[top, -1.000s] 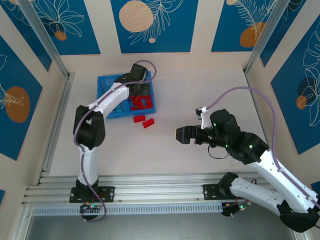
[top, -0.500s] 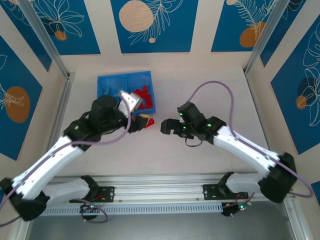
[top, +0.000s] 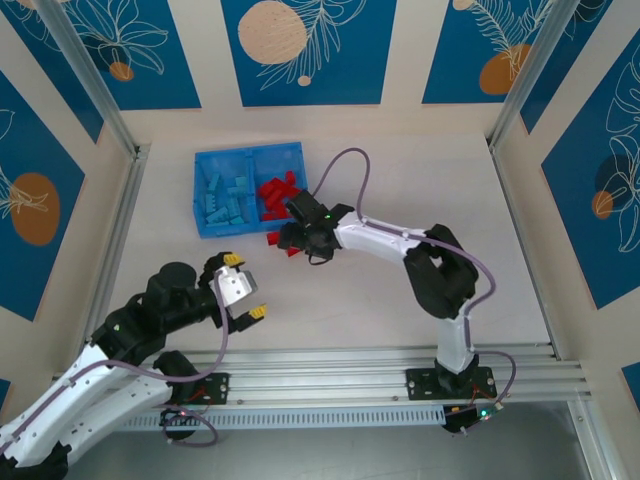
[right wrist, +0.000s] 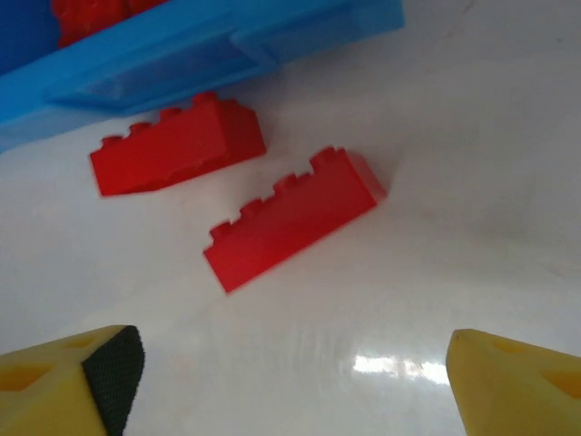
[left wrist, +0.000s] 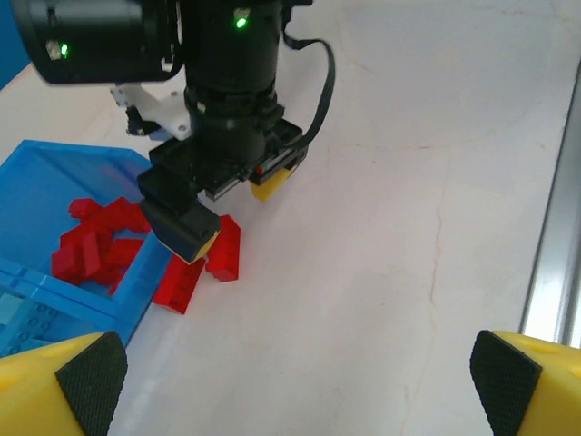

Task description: Sort the legos into containers by color

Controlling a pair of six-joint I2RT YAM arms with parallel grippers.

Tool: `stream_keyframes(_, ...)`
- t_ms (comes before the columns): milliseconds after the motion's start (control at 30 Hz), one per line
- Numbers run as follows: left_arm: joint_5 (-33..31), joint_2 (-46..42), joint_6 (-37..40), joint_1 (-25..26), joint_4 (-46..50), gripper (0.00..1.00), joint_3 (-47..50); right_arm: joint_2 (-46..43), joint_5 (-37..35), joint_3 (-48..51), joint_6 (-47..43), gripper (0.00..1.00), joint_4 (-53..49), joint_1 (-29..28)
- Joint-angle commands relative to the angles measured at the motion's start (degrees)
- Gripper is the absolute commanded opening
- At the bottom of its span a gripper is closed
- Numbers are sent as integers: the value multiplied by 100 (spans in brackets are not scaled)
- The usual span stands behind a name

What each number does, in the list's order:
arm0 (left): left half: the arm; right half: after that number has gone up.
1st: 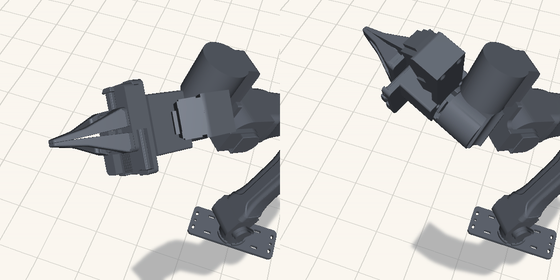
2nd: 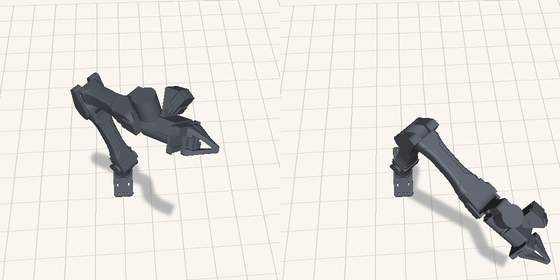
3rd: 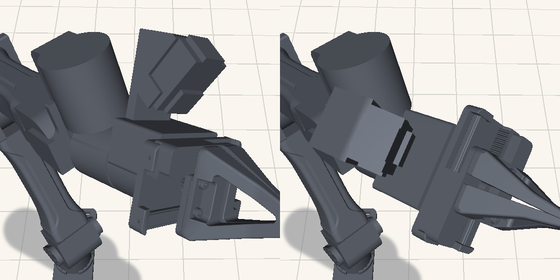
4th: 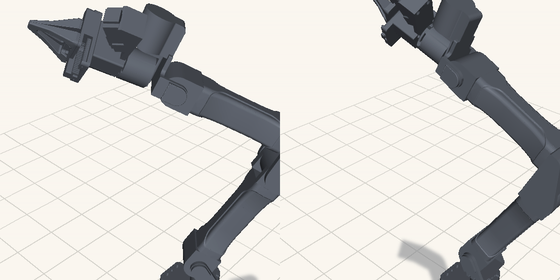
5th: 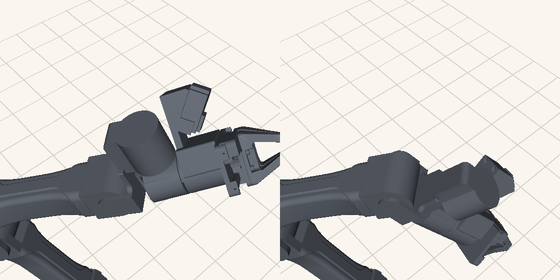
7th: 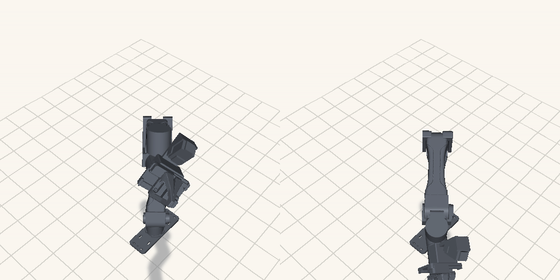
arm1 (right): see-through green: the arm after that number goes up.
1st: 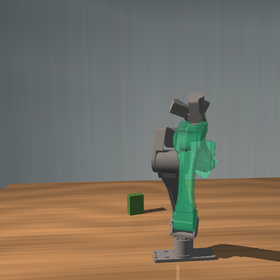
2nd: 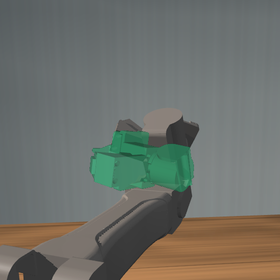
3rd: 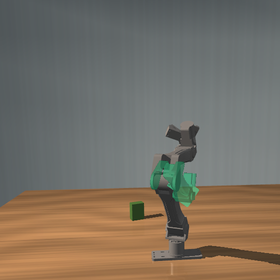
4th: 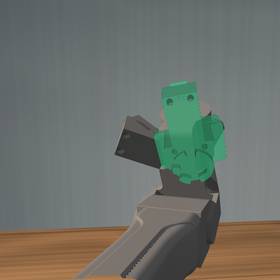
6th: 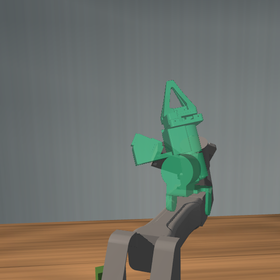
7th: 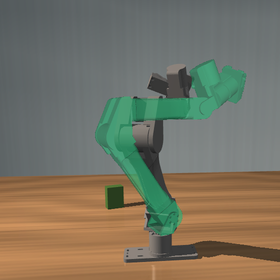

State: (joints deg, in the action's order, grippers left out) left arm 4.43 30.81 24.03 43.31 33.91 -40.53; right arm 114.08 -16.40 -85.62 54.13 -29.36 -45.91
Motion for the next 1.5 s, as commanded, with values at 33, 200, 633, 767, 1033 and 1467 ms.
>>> stream_keyframes(33, -225, 142, 320, 41, -42, 100, 101, 458, -303, -604, 131, 79, -310, -5)
stream_keyframes(200, -80, 186, 365, 30, -95, 100, 116, 875, -452, -800, 111, 72, -427, 38)
stream_keyframes(633, -144, 211, 401, 34, -86, 100, 159, 306, -333, 284, 49, 40, -101, 156)
stream_keyframes(767, -136, 215, 401, 34, -95, 100, 167, -151, -451, 869, -18, 36, -8, 238)
stream_keyframes(1033, -146, 178, 401, 32, -99, 100, 160, -1623, -748, 1785, -427, 21, 258, 151)
stream_keyframes(1467, -1694, -452, -107, -1, -458, 100, 212, -1197, -1005, -356, -3713, 19, 972, -184)
